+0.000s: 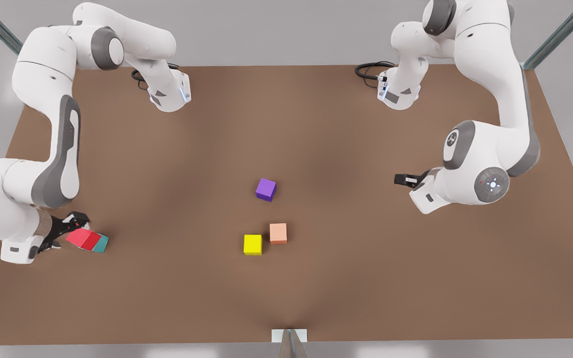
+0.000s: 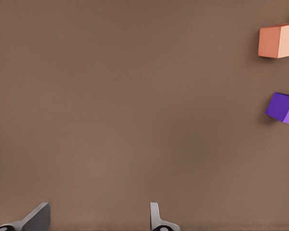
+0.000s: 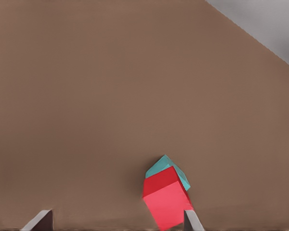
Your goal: Pick up red wooden cube and pass to hand red wooden cube and place in blue wooden cube
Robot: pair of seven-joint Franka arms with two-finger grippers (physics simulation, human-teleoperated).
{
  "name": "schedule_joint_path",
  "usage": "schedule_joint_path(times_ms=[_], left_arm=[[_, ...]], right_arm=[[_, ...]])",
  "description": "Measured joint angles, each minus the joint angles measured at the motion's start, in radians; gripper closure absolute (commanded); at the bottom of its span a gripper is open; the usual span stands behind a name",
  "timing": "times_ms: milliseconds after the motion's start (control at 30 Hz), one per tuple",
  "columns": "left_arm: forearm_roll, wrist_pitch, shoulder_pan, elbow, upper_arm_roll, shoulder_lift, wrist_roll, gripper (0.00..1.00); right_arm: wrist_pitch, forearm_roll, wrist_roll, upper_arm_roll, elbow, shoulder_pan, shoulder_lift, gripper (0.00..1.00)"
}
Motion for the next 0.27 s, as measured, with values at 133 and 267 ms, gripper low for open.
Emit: schedule_joint_path(times_ms=[133, 267], left_arm=[[0.01, 0.002, 0.0, 0.0, 0.0, 0.006, -0.001, 0.0], [0.024, 0.01, -0.001, 0.0, 0.0, 0.008, -0.002, 0.0]], right_arm=[[-0.151, -0.028, 0.143, 0.007, -0.165, 0.026, -0.326, 0.0], [-0.204, -0.015, 0.269, 0.008, -0.285, 0.018, -0.439, 0.0]])
